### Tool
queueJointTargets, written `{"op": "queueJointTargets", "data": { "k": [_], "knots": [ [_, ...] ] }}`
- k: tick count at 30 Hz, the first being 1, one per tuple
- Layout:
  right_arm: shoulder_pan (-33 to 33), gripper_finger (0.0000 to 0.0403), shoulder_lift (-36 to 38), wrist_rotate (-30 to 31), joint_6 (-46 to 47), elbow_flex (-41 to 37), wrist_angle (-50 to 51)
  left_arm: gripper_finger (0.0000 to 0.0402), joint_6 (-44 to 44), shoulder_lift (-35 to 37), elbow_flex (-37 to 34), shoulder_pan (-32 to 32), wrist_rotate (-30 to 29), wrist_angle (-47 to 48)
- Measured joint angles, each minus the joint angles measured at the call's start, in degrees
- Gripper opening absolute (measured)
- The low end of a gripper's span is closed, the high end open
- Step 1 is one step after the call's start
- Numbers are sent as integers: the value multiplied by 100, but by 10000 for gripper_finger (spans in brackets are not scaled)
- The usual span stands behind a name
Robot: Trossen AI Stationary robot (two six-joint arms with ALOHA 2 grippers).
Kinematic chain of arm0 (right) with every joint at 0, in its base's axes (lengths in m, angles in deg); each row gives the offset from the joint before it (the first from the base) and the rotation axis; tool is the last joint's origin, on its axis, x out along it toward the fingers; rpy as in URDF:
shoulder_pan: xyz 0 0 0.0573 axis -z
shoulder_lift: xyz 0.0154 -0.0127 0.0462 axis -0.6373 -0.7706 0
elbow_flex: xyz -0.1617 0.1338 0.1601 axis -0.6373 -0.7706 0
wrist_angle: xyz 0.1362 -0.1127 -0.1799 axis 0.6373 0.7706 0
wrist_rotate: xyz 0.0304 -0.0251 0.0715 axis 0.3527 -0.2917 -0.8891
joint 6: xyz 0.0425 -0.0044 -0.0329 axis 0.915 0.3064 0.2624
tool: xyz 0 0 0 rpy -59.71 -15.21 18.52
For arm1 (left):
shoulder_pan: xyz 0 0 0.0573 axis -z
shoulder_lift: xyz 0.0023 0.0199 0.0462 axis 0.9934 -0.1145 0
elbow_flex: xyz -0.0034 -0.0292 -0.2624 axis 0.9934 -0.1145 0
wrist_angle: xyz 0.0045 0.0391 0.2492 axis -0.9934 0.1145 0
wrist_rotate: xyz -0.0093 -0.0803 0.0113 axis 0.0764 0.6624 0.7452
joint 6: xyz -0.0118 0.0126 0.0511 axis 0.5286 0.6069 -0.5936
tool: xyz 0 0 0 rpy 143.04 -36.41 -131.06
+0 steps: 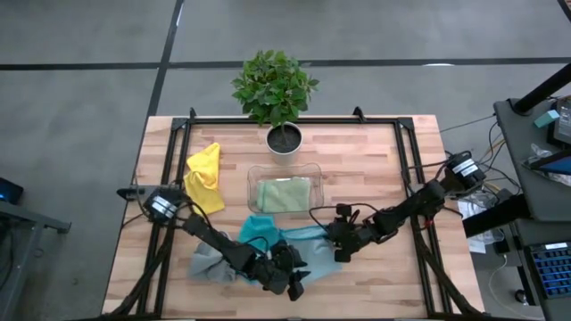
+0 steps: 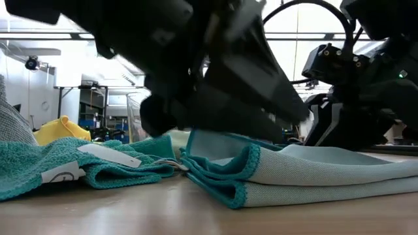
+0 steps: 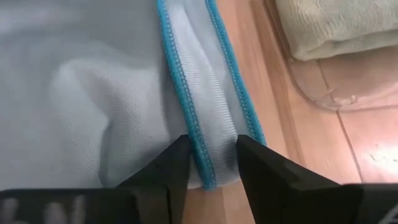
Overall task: Fold microfiber towels
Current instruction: Fold the light blue microfiber cloth
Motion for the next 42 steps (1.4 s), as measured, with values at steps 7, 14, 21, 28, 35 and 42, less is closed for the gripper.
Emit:
{"op": "queueJointTargets", "data": {
  "k": [7, 14, 21, 28, 35, 42],
  "knots": [
    [0, 33, 46, 28, -25, 4, 37, 118, 245, -257, 133, -4, 520, 80],
    [14, 13, 344, -29, -8, 16, 144, 118, 517, -232, 114, -9, 1155, 320],
    [162, 13, 587, -112, 446, 113, 510, 118, 500, -213, 112, -13, 1514, 467],
    [513, 13, 567, -775, 773, 133, 713, 118, 498, -211, 110, -10, 2018, 483],
    [598, 13, 584, -983, 782, 138, 680, 118, 497, -213, 105, -9, 2262, 492],
    [631, 69, 607, -1244, 945, 138, 688, 118, 402, -201, 125, -4, 2303, 500]
  ]
}}
